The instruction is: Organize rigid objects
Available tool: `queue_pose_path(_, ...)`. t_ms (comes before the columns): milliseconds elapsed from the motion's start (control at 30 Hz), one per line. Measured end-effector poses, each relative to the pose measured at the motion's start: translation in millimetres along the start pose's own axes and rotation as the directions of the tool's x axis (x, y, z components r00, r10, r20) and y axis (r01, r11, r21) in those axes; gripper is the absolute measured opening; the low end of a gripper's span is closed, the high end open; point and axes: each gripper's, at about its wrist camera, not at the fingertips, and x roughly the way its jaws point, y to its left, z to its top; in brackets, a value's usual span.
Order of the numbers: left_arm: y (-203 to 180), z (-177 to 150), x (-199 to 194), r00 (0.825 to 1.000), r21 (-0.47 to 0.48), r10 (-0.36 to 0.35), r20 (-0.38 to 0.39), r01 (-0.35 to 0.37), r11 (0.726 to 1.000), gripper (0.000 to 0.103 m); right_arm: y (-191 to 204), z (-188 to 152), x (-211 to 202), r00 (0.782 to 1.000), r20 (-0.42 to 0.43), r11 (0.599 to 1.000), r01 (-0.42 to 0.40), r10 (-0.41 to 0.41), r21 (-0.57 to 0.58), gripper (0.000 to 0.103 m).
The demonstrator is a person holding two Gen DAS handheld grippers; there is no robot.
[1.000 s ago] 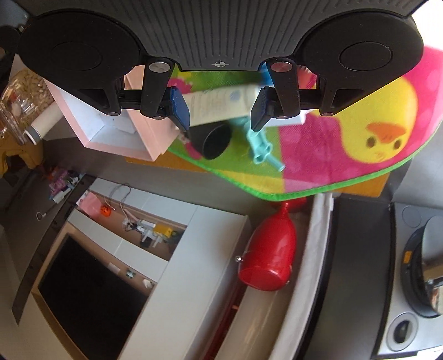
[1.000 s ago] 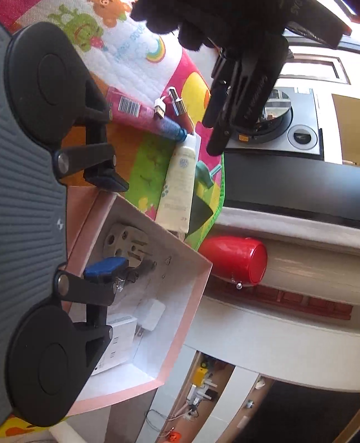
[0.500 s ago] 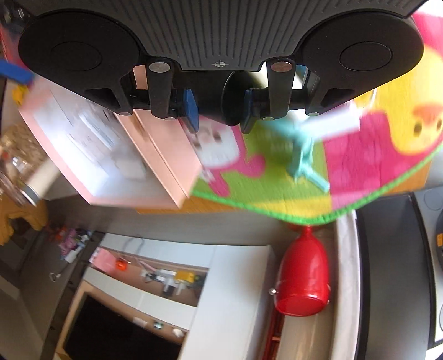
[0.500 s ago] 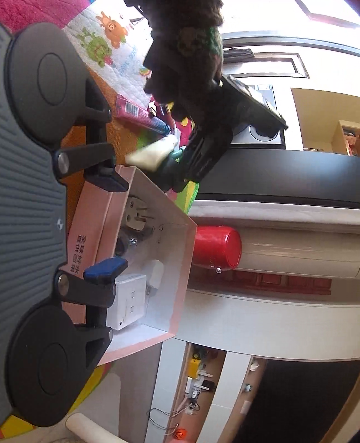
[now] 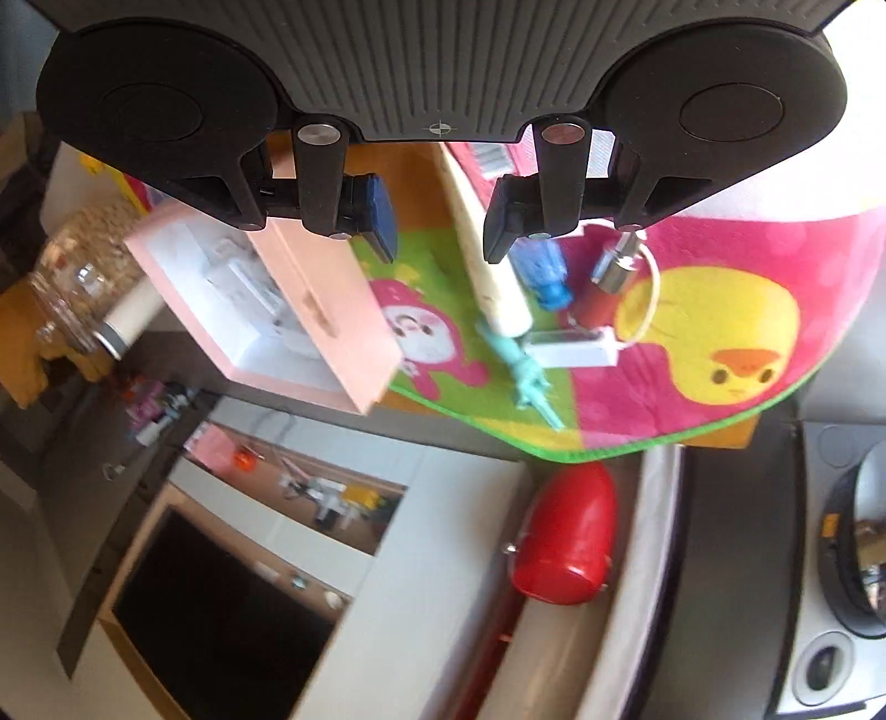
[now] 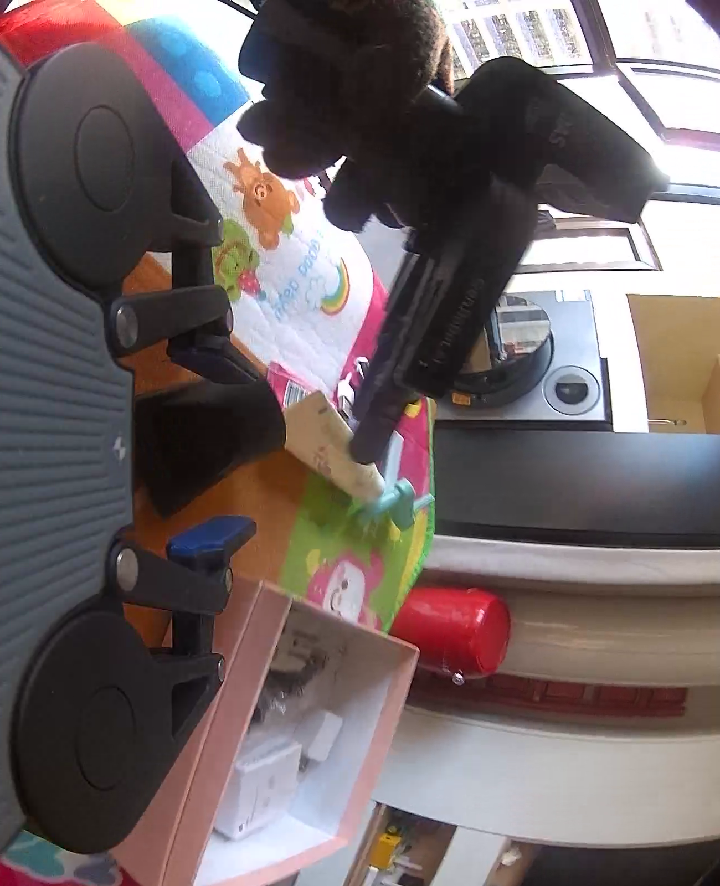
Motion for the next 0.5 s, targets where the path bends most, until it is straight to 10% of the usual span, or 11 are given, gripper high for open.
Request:
queue_pose_path(67,6,5,7,1.000,-0.039,0.010,0.004,-0.009,0.999,0.038,5,1,20,0.998,-0.049,1.000,-0.025,0.025,0.017,0.059)
queue_pose_path(300,-1,8,48,0.995,0.001,0.103,-0.008,-0.103,0.995,0.037,-1,-20,11,0.988,-0.135,0.997,0.078,-0.078,-0.004,0.016)
queue_pose_path(500,-15,-7,56,0.996,0.074,0.080,-0.038,-0.077,0.994,0.030,-33,-50,-33,0.976,-0.146,0.985,0.168,-0.160,0.042,0.016)
